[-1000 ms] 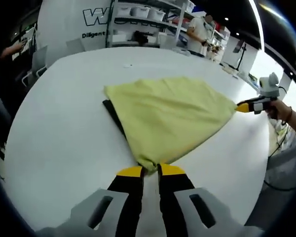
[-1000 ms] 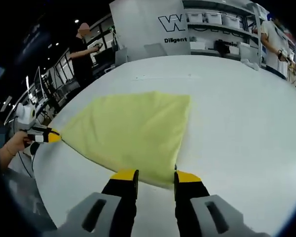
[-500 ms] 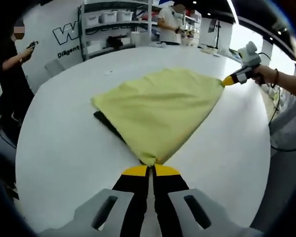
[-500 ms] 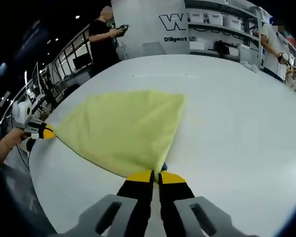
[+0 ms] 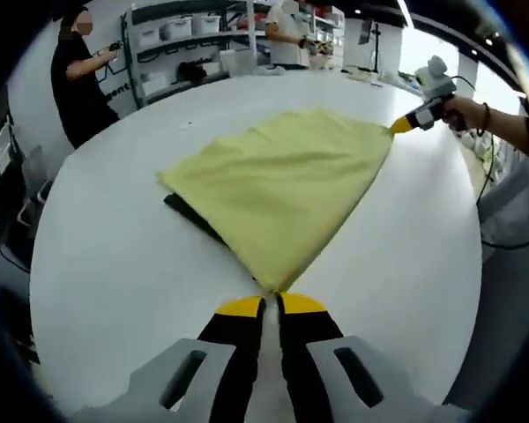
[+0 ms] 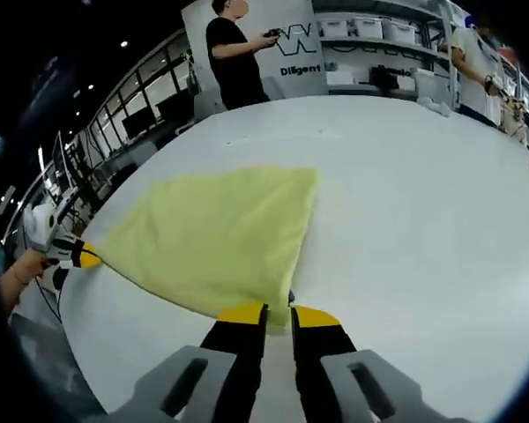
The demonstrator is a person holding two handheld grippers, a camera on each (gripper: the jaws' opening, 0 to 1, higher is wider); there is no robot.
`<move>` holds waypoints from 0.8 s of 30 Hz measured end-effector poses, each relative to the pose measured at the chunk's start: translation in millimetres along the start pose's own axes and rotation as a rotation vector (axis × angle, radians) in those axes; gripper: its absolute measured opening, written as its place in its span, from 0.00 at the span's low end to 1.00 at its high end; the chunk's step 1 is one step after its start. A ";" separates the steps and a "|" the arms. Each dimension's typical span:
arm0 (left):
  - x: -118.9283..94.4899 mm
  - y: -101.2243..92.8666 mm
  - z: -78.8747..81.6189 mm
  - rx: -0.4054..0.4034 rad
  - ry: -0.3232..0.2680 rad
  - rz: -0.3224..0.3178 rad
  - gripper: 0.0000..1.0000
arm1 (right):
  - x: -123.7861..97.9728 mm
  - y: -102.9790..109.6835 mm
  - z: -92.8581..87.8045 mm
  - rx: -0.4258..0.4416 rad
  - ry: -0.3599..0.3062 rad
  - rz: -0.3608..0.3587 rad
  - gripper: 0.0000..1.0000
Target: Fold the garment on the visible template until the final outline fits inside the template.
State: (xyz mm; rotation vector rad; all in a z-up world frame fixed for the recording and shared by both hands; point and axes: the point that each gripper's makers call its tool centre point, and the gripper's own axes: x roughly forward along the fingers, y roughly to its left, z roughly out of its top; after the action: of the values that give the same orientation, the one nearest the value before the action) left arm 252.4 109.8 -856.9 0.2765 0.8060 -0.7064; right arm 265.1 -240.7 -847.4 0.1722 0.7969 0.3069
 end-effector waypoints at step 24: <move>6.9 6.0 20.3 -0.387 -0.065 0.097 0.01 | 4.8 1.0 -6.6 -0.041 0.041 -0.016 0.00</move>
State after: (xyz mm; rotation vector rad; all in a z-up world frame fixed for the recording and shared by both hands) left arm 271.1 101.2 -848.6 -0.0570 0.8437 -0.4540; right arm 263.2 -237.9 -854.9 0.1211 0.8320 0.3119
